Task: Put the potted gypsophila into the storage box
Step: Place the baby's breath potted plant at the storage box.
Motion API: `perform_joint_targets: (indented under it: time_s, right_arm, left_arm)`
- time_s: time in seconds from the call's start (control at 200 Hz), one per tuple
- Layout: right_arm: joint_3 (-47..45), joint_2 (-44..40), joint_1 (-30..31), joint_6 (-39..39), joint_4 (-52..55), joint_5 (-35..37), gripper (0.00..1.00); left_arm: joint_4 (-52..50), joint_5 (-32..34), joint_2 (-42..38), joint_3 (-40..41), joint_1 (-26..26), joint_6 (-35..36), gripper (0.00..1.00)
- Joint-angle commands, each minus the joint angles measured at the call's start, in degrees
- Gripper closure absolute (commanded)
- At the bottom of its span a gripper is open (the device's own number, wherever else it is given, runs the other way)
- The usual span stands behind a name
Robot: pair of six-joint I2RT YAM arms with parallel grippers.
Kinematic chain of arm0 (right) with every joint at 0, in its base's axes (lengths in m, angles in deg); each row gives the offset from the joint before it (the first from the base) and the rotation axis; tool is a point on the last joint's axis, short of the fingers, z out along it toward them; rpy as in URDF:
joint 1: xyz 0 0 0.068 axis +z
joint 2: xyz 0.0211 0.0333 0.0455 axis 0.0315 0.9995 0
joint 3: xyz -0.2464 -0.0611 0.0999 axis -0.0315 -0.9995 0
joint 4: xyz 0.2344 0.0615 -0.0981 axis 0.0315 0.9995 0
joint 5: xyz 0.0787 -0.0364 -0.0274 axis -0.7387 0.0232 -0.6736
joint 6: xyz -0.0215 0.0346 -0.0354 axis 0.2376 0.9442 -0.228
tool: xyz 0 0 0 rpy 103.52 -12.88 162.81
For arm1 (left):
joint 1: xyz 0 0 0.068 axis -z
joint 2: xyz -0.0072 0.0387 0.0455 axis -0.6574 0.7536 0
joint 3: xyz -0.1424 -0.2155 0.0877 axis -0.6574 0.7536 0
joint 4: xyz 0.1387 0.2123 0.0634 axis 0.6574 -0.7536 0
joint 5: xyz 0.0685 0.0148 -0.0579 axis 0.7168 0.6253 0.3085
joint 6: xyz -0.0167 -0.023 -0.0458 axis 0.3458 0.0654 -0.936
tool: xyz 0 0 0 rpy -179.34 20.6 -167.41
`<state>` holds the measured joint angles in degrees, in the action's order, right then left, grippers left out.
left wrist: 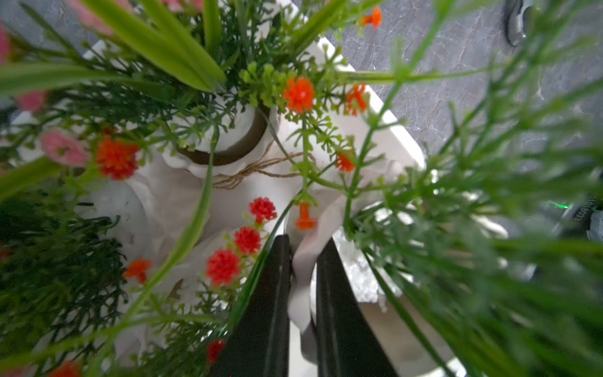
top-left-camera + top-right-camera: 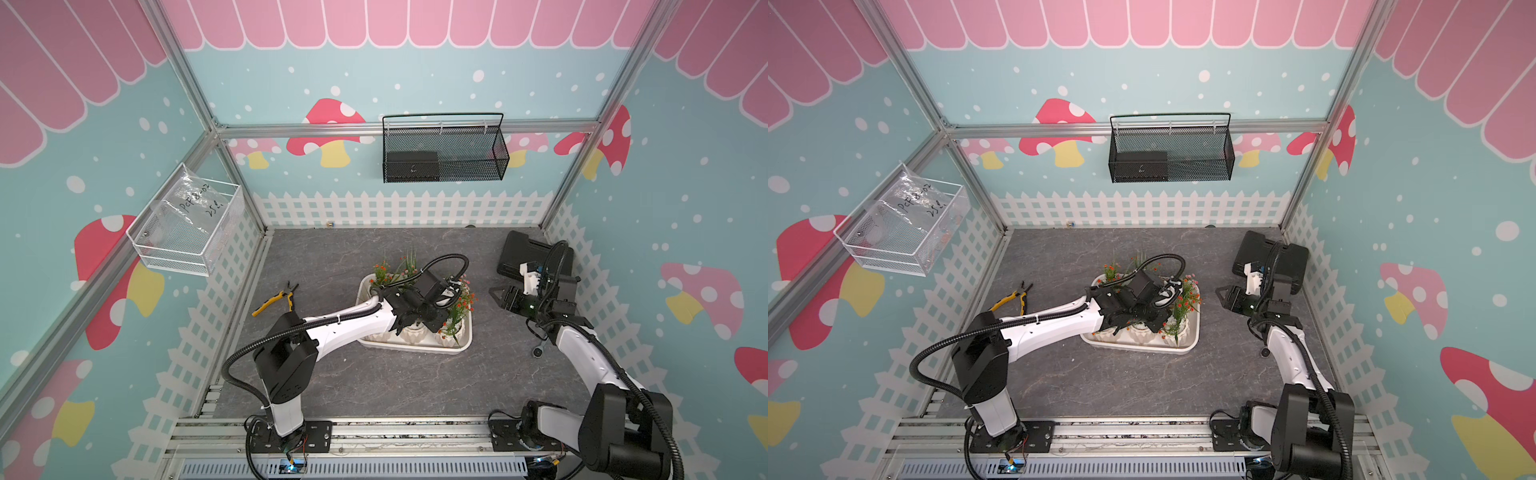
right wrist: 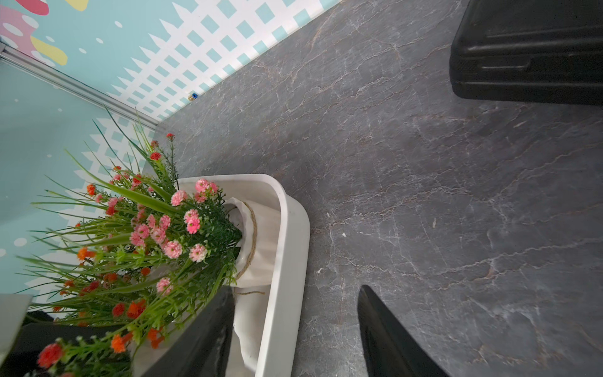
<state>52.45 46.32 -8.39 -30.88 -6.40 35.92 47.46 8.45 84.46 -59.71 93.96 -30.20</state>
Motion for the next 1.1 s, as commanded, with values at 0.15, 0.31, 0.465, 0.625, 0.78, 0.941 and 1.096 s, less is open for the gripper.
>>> perform_joint_targets:
  time_s: [0.15, 0.31, 0.465, 0.625, 0.78, 0.941, 1.096]
  right_arm:
    - [-1.0, -0.8, -0.5, -1.3, -0.8, -0.9, 0.38]
    - [-0.9, -0.9, -0.5, -1.3, -0.7, -1.1, 0.38]
    - [-0.9, -0.9, -0.5, -1.4, -0.8, -1.1, 0.38]
    - [-1.3, -0.1, -0.5, -1.7, -1.3, -1.2, 0.38]
    - [-1.0, 0.3, -0.5, -2.0, -1.1, -1.6, 0.38]
    - [-1.2, -0.5, -0.5, -1.9, -1.2, -1.3, 0.37]
    - [-1.3, -0.8, -0.4, -1.4, -1.2, -1.5, 0.36]
  left_arm:
    - [5.1, 1.3, 0.7, -1.2, 0.2, 0.9, 1.00]
    - [5.7, 1.3, 1.6, -0.9, 0.2, 0.6, 0.99]
    - [7.1, 1.7, 2.1, 0.2, 0.2, 0.2, 0.94]
    - [7.5, 2.1, 2.7, 1.1, 0.2, -0.5, 0.90]
    - [7.5, 2.6, 3.0, 1.9, 0.2, -1.7, 0.77]
    - [7.5, 3.3, 2.0, 2.6, 0.2, -2.4, 0.57]
    - [7.4, 3.4, -0.9, 3.3, 0.2, -2.8, 0.50]
